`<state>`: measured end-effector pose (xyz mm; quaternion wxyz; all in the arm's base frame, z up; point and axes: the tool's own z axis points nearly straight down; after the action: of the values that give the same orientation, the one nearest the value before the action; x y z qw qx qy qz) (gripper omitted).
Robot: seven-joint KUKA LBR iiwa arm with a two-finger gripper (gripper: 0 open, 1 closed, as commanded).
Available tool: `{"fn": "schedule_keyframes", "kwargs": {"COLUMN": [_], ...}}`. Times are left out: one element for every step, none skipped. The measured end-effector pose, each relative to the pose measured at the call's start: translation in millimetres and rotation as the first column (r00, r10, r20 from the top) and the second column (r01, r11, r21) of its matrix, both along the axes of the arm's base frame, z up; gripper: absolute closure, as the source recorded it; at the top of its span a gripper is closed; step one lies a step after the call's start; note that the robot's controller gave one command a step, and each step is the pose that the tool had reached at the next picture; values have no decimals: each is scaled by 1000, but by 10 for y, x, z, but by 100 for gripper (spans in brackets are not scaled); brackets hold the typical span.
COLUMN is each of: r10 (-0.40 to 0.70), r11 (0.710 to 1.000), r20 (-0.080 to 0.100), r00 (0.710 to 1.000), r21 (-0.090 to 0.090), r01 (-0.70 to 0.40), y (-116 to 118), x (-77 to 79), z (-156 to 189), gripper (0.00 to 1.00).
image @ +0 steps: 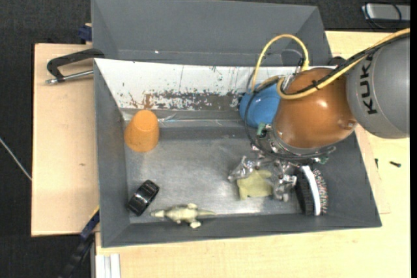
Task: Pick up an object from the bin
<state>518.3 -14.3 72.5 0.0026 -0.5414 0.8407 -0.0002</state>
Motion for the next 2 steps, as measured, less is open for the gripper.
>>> {"fn": "schedule_keyframes", "kwargs": {"r10": [-3,-3], "r11": [1000,1000], "r20": [-2,-1], "r00": [1000,1000], "r21": [0,1], "r01": [3,3], "y": [12,15], "x": [9,15], "z": [11,17], "gripper": [0,100]}}
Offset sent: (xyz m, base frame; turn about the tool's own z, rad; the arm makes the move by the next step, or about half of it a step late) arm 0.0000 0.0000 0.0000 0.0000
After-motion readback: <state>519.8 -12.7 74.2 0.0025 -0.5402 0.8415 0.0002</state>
